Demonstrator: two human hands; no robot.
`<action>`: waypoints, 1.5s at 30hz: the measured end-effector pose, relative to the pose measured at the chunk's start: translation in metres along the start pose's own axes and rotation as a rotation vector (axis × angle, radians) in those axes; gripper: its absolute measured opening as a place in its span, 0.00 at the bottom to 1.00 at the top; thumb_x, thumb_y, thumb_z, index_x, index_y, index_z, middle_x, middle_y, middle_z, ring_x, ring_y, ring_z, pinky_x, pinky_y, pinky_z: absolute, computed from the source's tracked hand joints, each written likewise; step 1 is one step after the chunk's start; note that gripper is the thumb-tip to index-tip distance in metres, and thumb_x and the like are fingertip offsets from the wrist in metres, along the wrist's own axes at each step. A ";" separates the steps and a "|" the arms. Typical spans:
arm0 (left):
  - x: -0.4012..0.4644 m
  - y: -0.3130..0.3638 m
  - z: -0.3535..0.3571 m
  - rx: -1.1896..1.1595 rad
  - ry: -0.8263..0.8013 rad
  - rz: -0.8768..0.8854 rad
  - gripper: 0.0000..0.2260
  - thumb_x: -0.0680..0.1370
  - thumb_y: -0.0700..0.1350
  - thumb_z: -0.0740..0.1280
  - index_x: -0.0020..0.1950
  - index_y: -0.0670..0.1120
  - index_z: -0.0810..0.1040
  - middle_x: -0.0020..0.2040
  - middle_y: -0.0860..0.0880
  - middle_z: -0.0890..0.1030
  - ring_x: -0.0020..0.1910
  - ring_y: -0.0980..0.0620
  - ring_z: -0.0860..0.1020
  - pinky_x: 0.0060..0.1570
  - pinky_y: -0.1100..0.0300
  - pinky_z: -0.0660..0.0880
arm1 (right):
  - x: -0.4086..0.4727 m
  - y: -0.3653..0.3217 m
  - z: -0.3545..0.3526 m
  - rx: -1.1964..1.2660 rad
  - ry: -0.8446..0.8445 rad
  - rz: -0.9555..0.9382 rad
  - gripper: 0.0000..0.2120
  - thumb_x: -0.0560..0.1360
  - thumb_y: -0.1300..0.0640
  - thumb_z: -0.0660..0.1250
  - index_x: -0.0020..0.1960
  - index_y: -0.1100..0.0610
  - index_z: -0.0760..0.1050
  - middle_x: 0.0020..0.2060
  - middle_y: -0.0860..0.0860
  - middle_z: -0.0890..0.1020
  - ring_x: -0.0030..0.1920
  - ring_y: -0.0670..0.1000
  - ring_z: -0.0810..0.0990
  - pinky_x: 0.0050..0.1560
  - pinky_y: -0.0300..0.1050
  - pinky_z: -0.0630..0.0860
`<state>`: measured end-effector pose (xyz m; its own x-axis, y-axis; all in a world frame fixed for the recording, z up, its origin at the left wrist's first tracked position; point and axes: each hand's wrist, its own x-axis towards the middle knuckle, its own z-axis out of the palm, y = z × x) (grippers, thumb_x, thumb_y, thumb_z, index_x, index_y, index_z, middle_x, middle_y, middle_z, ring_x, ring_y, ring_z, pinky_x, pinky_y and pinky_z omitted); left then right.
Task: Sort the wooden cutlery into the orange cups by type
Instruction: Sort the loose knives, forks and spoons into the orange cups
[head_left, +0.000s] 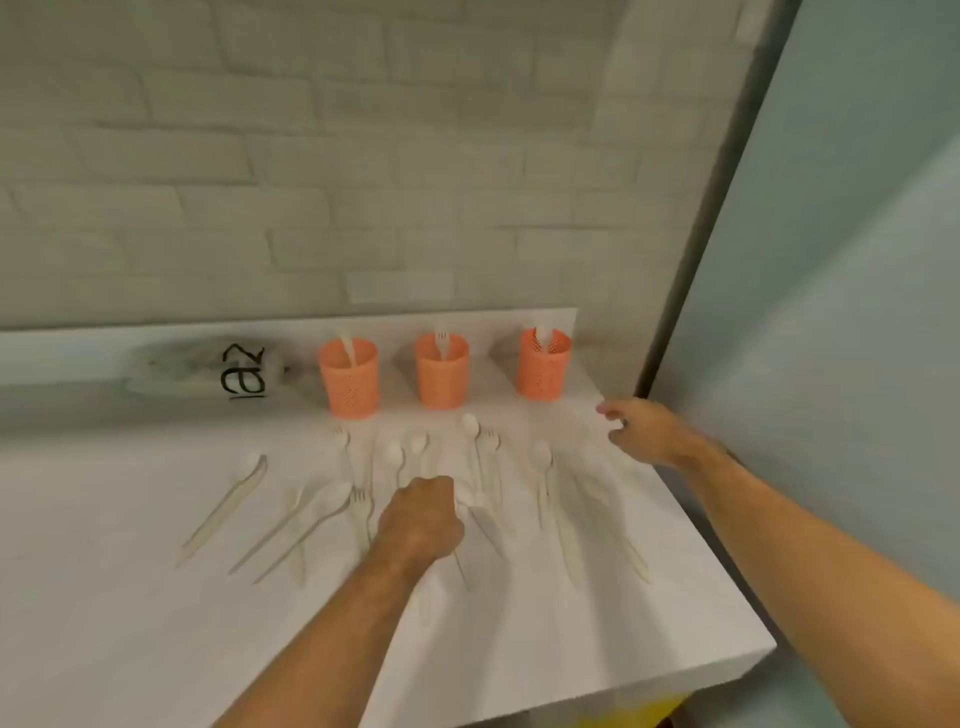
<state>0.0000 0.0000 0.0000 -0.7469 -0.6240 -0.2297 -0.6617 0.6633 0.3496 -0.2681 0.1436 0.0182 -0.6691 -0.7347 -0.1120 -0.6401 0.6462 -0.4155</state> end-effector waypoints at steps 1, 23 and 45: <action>0.001 -0.001 0.007 0.045 -0.020 -0.019 0.18 0.79 0.40 0.59 0.69 0.45 0.71 0.63 0.44 0.77 0.61 0.44 0.77 0.57 0.56 0.75 | -0.002 0.009 0.006 -0.033 -0.009 0.044 0.24 0.78 0.65 0.63 0.73 0.56 0.70 0.69 0.55 0.75 0.68 0.55 0.74 0.63 0.39 0.68; 0.039 0.034 0.076 -0.056 0.187 -0.063 0.21 0.82 0.54 0.57 0.71 0.45 0.66 0.62 0.43 0.73 0.58 0.47 0.71 0.60 0.58 0.67 | -0.039 0.026 0.069 0.081 -0.069 0.271 0.29 0.67 0.34 0.71 0.30 0.56 0.63 0.26 0.49 0.66 0.27 0.49 0.65 0.30 0.41 0.63; 0.141 0.073 0.055 -0.174 0.108 -0.259 0.38 0.72 0.48 0.71 0.75 0.42 0.54 0.63 0.38 0.70 0.60 0.40 0.71 0.57 0.50 0.75 | -0.006 -0.002 0.084 0.167 -0.047 0.396 0.15 0.68 0.51 0.75 0.46 0.57 0.72 0.41 0.51 0.78 0.38 0.51 0.77 0.30 0.40 0.71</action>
<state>-0.1569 -0.0171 -0.0570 -0.5375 -0.8092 -0.2373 -0.8007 0.4016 0.4444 -0.2304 0.1294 -0.0560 -0.8302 -0.4476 -0.3321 -0.2645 0.8409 -0.4721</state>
